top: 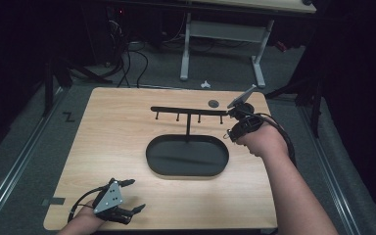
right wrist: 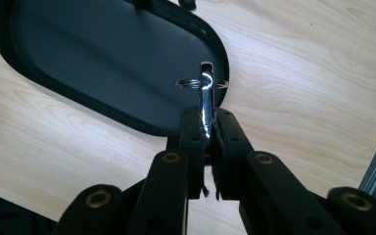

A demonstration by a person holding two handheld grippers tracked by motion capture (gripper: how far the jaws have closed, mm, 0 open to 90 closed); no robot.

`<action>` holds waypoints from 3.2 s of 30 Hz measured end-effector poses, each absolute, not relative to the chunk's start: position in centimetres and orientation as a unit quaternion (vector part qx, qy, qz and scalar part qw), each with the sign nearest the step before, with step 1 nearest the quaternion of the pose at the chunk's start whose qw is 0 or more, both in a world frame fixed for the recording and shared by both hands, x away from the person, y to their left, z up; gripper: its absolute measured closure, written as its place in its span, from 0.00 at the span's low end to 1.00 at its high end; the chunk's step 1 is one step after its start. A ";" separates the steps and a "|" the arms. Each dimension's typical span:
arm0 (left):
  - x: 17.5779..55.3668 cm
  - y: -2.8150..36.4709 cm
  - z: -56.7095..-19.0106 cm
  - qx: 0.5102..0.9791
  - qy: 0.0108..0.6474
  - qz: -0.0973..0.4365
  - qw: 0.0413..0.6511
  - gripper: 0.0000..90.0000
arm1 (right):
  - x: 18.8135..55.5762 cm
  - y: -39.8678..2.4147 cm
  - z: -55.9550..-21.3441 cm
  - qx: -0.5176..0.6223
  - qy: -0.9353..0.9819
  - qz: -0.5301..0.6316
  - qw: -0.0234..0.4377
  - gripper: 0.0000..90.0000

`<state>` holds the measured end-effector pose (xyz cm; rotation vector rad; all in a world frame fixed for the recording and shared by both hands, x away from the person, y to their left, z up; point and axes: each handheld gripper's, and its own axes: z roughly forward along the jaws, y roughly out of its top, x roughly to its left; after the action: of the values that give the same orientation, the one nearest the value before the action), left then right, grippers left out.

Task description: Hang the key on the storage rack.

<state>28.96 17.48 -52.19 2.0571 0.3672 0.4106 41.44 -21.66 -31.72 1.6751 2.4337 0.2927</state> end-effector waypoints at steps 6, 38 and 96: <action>28.9 17.5 -52.2 0.845 0.151 0.169 0.485 0.17 | 41.9 -21.3 -31.2 0.562 0.815 0.105 0.094 0.93; 28.8 17.6 -52.2 0.845 0.149 0.171 0.485 0.17 | 44.4 -20.2 -29.6 0.567 0.810 0.113 0.103 0.93; 28.8 17.6 -52.2 0.844 0.150 0.172 0.486 0.17 | 45.1 -21.9 -31.4 0.590 0.792 0.114 0.103 0.84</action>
<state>28.82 17.57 -52.21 2.0528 0.3653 0.4179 45.12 -21.86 -31.37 1.7418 2.3373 0.3368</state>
